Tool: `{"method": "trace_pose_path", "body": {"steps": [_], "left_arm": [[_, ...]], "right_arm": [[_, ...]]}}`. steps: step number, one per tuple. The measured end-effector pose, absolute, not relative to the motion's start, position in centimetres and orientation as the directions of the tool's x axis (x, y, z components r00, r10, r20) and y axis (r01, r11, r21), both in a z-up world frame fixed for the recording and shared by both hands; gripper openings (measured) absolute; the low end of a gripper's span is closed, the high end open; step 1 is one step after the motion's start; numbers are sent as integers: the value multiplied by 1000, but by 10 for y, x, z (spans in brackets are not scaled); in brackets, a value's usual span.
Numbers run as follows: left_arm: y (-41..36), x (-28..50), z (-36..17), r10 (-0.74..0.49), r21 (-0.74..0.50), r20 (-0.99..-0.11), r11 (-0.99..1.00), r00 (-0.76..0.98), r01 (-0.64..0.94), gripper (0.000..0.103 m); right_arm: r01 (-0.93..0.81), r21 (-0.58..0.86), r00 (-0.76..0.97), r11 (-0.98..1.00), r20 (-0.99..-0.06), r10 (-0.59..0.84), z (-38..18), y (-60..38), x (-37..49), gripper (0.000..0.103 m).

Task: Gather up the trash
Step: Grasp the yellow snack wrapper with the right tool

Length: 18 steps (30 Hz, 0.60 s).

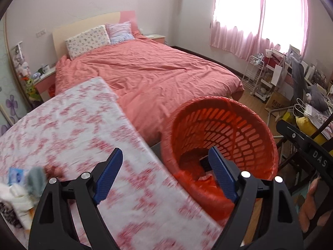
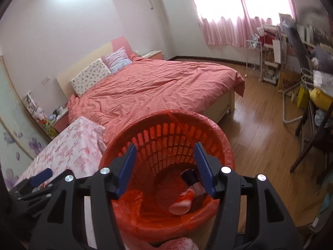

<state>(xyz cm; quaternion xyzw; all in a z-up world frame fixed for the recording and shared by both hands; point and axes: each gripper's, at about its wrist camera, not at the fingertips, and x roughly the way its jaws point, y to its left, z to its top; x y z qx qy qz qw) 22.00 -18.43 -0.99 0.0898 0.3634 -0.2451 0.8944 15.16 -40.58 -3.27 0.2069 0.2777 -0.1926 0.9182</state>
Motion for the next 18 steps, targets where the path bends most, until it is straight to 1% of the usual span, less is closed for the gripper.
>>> {"method": "trace_pose_path", "body": {"steps": [7, 10, 14, 18], "left_arm": [[-111, 210, 9, -318, -34, -662, 918, 679, 396, 85], [-69, 205, 15, -270, -41, -647, 946, 713, 321, 87], [-8, 200, 15, -183, -41, -631, 978, 754, 203, 87], [55, 203, 6, -78, -35, -642, 997, 763, 72, 87]], "right_arm": [[361, 230, 805, 904, -566, -178, -12, -341, 149, 64], [291, 229, 816, 929, -566, -116, -8, -302, 152, 64], [184, 225, 815, 957, -579, -20, -9, -248, 159, 64], [62, 214, 796, 975, -599, 81, -17, -181, 170, 64]]}}
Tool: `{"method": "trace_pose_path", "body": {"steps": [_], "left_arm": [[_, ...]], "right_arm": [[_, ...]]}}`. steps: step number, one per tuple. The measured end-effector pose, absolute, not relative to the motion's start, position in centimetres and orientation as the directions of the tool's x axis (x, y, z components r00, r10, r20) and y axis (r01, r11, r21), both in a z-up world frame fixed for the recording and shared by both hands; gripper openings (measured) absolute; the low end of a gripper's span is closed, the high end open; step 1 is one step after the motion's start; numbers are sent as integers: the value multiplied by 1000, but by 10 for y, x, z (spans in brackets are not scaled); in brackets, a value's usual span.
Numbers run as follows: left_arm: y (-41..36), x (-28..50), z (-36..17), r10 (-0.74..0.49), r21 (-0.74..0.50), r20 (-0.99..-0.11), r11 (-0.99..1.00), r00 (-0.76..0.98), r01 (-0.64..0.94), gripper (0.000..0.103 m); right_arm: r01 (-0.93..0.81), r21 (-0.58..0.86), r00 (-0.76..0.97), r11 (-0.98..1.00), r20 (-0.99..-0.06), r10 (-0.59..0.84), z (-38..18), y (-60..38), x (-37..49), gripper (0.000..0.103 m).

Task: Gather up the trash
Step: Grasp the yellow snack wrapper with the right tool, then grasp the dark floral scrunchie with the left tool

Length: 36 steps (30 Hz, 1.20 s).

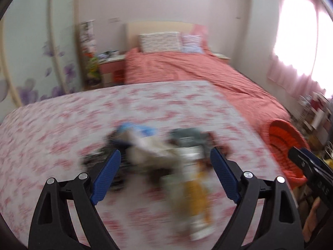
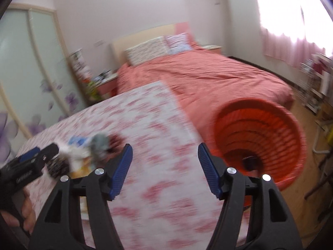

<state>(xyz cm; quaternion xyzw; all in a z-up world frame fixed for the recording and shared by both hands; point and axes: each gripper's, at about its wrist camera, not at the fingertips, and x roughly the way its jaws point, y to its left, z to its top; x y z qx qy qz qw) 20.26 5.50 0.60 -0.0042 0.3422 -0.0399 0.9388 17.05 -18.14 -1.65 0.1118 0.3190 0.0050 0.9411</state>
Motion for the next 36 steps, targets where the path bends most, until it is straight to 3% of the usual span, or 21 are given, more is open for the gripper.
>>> {"method": "trace_pose_path", "body": {"steps": [6, 11, 16, 24, 36], "left_arm": [[122, 201, -17, 9, -48, -664, 997, 748, -55, 87], [156, 194, -36, 26, -72, -690, 992, 723, -104, 87], [171, 189, -49, 19, -77, -705, 992, 709, -104, 87], [166, 194, -62, -1, -83, -728, 993, 686, -87, 87], [148, 207, -63, -22, -86, -731, 994, 682, -61, 87]], "right_arm": [[-102, 204, 744, 974, -634, 211, -32, -92, 183, 59], [-142, 181, 702, 973, -675, 228, -51, -53, 193, 51], [-136, 164, 663, 977, -717, 213, -70, -35, 203, 50], [-121, 132, 676, 984, -715, 179, -70, -45, 199, 31], [-22, 175, 741, 984, -658, 134, -48, -102, 196, 30]]}}
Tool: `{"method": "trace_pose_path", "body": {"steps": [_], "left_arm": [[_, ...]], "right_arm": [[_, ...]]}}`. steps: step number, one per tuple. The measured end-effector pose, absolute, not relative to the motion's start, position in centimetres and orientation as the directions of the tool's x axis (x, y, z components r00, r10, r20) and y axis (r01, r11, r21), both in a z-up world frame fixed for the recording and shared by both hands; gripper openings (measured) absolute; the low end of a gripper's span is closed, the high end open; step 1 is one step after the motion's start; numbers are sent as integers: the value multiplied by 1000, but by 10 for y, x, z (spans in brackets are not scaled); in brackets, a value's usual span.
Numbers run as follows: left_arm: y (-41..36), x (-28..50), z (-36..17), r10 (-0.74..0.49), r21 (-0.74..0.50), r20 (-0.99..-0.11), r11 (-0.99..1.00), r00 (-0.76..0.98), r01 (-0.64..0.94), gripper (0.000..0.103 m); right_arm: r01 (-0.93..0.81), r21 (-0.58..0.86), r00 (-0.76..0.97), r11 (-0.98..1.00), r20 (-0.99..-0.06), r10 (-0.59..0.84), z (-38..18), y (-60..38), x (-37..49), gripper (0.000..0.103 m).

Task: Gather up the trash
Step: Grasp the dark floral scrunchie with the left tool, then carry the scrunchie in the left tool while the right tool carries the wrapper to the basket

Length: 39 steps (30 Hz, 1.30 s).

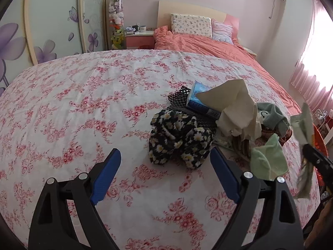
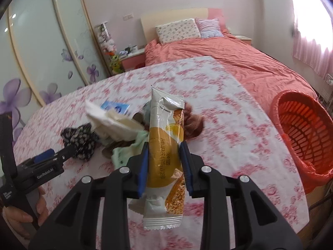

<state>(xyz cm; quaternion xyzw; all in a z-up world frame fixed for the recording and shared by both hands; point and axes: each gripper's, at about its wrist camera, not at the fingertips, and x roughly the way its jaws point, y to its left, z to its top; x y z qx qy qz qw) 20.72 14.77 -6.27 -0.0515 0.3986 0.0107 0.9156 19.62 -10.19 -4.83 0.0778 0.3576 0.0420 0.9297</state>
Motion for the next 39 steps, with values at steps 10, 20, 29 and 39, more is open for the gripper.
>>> {"method": "trace_pose_path", "body": {"steps": [10, 20, 29, 39], "left_arm": [[141, 226, -74, -25, -86, -753, 994, 657, -60, 82], [139, 234, -80, -77, -139, -764, 989, 640, -46, 43], [154, 219, -48, -65, -122, -718, 992, 693, -32, 29], [150, 208, -2, -52, -106, -655, 994, 754, -24, 29]], "right_arm": [[95, 198, 734, 976, -676, 65, -57, -146, 210, 30], [109, 194, 725, 975, -687, 56, -61, -152, 211, 30], [106, 200, 752, 974, -657, 53, -44, -157, 207, 30], [99, 213, 783, 972, -620, 55, -24, -161, 195, 30]]}}
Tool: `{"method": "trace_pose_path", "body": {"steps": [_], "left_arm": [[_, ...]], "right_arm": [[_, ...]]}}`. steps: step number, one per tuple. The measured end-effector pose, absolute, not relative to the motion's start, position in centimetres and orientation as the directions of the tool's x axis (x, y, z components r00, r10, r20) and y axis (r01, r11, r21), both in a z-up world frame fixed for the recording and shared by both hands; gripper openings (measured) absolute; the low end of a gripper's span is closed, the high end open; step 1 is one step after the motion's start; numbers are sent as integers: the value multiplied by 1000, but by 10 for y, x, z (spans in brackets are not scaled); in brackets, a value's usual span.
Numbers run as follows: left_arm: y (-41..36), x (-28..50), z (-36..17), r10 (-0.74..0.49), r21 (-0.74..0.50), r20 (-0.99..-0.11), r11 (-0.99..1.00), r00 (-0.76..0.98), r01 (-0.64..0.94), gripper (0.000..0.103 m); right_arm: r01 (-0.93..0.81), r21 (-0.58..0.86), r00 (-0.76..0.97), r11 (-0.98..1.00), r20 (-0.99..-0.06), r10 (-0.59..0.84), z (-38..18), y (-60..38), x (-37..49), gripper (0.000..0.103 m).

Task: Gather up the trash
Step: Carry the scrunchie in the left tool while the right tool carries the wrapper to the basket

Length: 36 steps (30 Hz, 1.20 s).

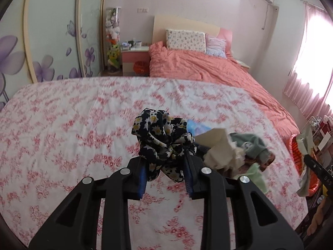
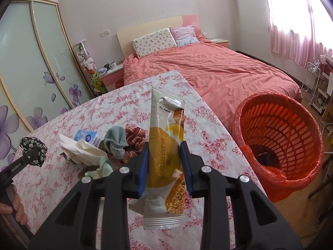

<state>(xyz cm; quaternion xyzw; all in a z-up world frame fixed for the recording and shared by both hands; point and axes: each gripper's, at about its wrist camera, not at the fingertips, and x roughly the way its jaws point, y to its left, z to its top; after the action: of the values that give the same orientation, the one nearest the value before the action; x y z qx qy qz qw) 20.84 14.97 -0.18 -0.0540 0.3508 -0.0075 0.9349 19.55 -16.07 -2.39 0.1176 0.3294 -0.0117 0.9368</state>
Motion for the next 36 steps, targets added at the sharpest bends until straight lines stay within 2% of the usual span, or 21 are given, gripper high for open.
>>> {"method": "trace_pose_path", "body": {"steps": [19, 36], "left_arm": [[59, 201, 38, -243, -136, -596, 970, 766, 201, 29], [-67, 220, 22, -435, -156, -607, 886, 665, 436, 29]], "right_arm": [[117, 222, 841, 968, -540, 22, 12, -195, 169, 30], [255, 211, 848, 944, -518, -113, 8, -289, 155, 30]]}}
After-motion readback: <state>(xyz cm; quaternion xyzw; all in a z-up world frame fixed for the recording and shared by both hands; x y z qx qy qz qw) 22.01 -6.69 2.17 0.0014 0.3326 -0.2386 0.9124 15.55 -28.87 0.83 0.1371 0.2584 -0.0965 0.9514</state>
